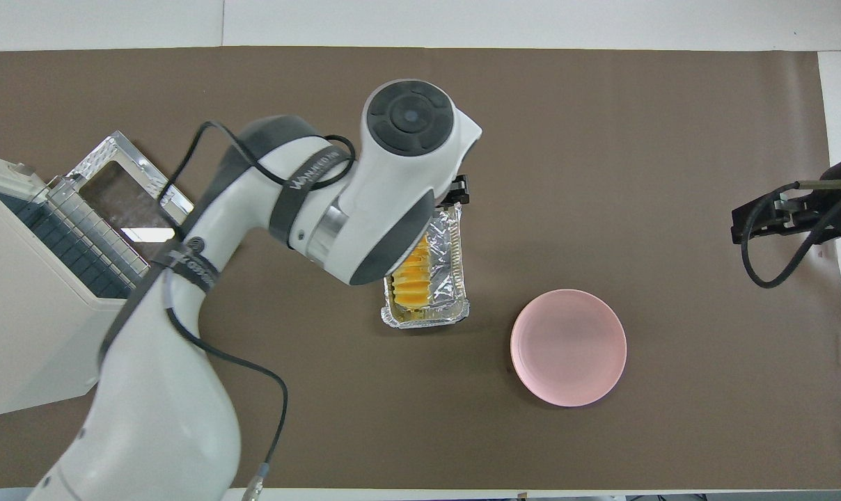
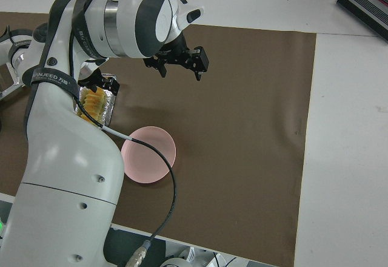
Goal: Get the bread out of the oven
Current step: 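Set the foil tray on the table and withdraw the left gripper, then grasp the foil tray with the right gripper and slide it farther away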
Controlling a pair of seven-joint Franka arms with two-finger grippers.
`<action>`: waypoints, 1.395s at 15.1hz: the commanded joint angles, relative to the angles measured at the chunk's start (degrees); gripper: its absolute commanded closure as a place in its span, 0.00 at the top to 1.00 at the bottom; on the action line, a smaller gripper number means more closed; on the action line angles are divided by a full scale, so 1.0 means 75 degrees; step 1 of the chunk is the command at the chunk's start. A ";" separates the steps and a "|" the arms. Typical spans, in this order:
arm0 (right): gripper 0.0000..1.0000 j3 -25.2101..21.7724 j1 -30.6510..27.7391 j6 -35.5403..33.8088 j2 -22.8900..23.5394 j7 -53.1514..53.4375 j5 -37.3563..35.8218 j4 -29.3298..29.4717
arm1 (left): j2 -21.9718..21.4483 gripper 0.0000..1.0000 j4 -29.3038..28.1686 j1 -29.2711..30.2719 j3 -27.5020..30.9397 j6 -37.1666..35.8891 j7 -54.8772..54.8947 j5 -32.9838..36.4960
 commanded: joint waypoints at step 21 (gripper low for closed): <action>1.00 0.0211 0.3776 0.4518 0.2095 0.2597 0.0729 -0.1739 | -0.4308 1.00 -0.2760 0.4131 0.0022 -0.2955 0.4769 -0.0250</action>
